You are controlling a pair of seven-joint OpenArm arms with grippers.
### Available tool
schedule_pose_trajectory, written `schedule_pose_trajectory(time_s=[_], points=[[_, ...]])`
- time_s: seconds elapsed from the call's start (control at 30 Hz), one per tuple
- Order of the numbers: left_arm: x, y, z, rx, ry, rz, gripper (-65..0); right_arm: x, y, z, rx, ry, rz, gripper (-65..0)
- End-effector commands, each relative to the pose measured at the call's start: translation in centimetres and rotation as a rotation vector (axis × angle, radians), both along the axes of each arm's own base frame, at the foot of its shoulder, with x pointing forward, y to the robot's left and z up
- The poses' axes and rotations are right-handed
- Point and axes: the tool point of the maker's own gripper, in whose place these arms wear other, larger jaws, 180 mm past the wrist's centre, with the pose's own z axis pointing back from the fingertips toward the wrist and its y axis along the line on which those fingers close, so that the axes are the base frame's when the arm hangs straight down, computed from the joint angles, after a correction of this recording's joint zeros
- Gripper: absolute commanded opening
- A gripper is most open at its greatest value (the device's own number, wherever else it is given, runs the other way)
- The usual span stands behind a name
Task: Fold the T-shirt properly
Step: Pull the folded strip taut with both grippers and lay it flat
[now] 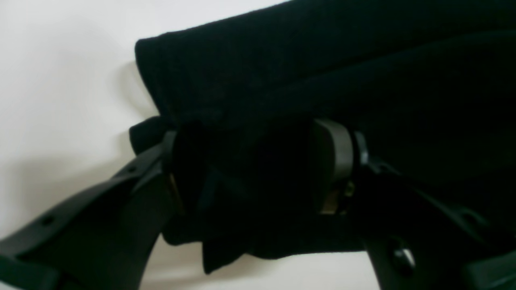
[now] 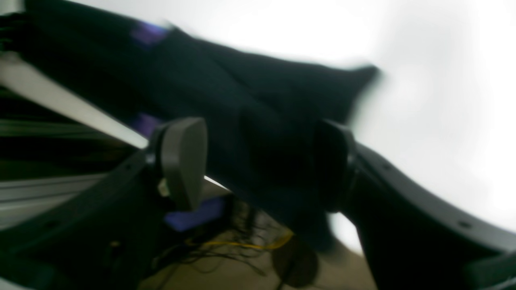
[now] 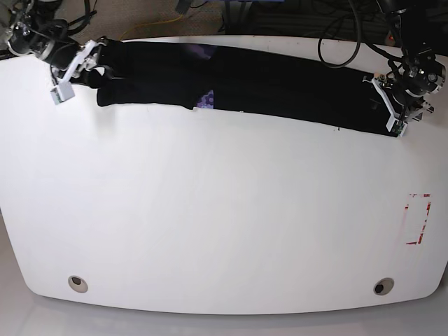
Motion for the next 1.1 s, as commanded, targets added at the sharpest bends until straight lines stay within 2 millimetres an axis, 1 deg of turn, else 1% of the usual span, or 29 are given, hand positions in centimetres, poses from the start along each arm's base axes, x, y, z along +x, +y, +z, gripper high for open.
schedule_pose_trajectory(time_s=[0.0,0.1,0.13,0.27,0.33,0.47,0.57,0.6,0.67,0.73,0.77,0.83,0.9,0.93,1.0,1.07], points=[[-1.5,1.4,-0.7,0.069,0.082,0.009,-28.3,1.2,2.3,0.1,0.017,-0.028,0.073,-24.9],[-1.4,1.3,-0.6,0.069,0.079,0.009,-28.3,1.2,4.7,-2.4,-0.020,0.027,0.138,-24.9],[-1.5,1.3,-0.7,0.068,0.081,0.009,-28.3,1.3,4.7,-3.4,-0.060,0.047,0.141,-24.9],[-1.4,1.3,-0.6,0.070,0.078,0.008,-28.3,1.5,3.1,-6.5,-0.248,0.121,0.114,-24.9],[-1.5,1.3,-0.6,0.069,0.080,0.011,-28.3,1.6,2.3,-7.3,-0.324,0.143,0.109,-24.9],[-1.5,1.2,-0.7,0.066,0.080,0.010,-28.3,3.3,0.7,-8.7,-0.431,0.139,0.071,-24.9],[-1.4,0.1,-1.2,0.035,0.078,0.016,-28.1,4.9,-0.3,-9.9,-0.447,0.146,0.045,-24.9],[-1.1,-0.1,-1.1,0.030,0.067,0.017,-28.1,5.4,-0.5,-10.2,-0.446,0.146,0.038,-24.9],[-0.3,-0.4,-0.8,0.024,0.049,0.019,-27.9,7.4,-1.5,-10.3,-0.447,0.125,0.017,-24.9],[0.3,-0.5,-0.6,0.019,0.036,0.019,-27.8,8.7,-2.1,-10.3,-0.445,0.112,0.003,-24.9],[0.9,-1.1,-0.6,0.009,0.026,0.010,-27.2,9.6,-2.4,-10.2,-0.440,0.101,-0.005,-24.9],[2.3,-2.5,-0.2,-0.011,-0.004,-0.010,-22.8,10.8,-3.2,-9.8,-0.442,0.090,-0.016,-24.9],[3.0,-2.9,0.3,-0.016,-0.019,-0.008,-16.5,11.7,-3.4,-9.2,-0.447,0.073,-0.021,-24.9],[3.2,-3.0,0.6,-0.009,-0.020,-0.007,-14.6,11.9,-3.4,-9.1,-0.450,0.069,-0.020,-24.9],[4.2,-2.9,2.1,0.004,-0.049,-0.007,-13.8,12.2,-3.6,-8.8,-0.455,0.062,-0.021,-24.9],[4.9,-3.1,4.1,-0.034,-0.105,0.006,-13.5,12.3,-3.6,-8.7,-0.455,0.057,-0.022,-24.9]])
